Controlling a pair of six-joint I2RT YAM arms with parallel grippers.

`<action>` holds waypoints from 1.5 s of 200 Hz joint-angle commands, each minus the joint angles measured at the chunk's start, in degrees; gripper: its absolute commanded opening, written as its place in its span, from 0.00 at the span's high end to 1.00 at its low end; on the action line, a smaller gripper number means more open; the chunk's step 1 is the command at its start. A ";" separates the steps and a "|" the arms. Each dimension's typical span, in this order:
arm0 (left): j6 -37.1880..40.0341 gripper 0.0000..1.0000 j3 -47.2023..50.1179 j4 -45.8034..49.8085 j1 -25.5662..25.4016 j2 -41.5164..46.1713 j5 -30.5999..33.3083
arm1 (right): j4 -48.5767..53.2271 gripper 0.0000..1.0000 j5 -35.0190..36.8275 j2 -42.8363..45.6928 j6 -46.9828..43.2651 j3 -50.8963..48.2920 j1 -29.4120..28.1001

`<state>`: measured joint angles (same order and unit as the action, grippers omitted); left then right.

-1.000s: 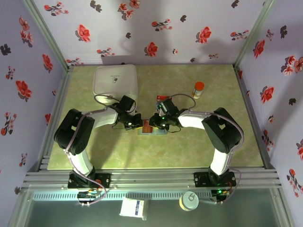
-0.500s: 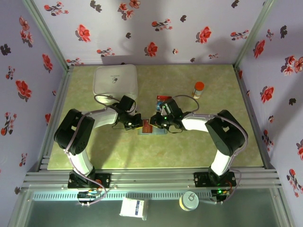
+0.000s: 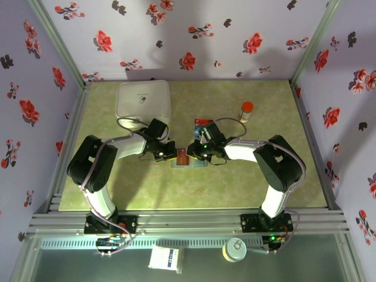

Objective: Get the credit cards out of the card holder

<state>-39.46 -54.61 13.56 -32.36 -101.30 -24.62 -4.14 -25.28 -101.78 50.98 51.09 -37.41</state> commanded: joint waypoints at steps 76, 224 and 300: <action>0.60 1.00 -0.15 3.53 -0.24 -0.46 1.38 | 1.96 0.79 -0.22 -4.68 -1.58 3.00 0.23; 0.38 1.00 -0.06 2.70 -0.25 -0.57 1.04 | 4.01 0.74 -0.05 -5.38 -2.44 5.07 -1.13; 0.38 1.00 0.47 2.57 -0.18 0.55 1.08 | 8.47 0.74 3.54 -0.10 -4.49 5.29 -1.35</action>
<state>-39.46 -54.72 13.76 -32.36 -101.30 -24.62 2.59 -22.90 -104.31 47.53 56.49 -38.28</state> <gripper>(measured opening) 0.051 0.263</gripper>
